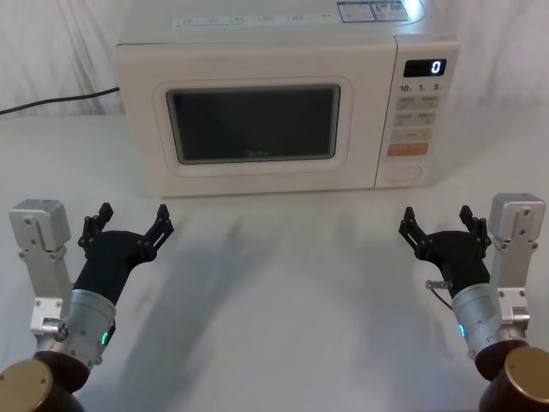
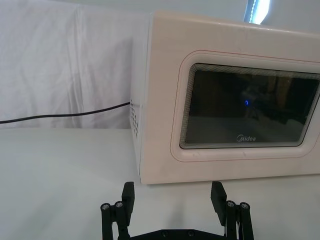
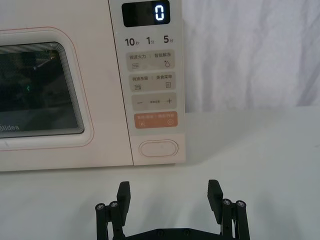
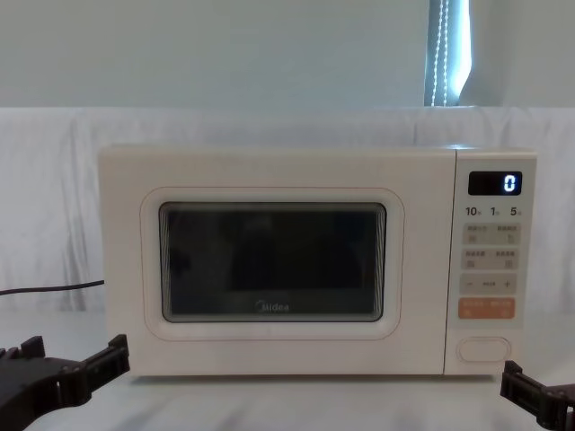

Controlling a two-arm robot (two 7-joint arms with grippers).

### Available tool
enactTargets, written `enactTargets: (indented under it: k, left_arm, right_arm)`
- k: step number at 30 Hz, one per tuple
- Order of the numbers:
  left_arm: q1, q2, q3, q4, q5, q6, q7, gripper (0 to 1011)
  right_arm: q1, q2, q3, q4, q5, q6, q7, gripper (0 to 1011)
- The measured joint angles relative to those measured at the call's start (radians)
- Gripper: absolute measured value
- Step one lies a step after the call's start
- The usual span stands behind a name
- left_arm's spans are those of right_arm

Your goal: Press the button to open the microwave door with one hand; close the microwave door with the other hand.

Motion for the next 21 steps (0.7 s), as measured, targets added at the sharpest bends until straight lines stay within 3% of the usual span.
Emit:
enactTargets:
  k: [21]
  left_arm:
    - [0.0,0.0,0.0,0.0,0.0,0.0,0.0,1001]
  right_arm:
    - [0.0,0.0,0.0,0.0,0.0,0.0,0.0,1002]
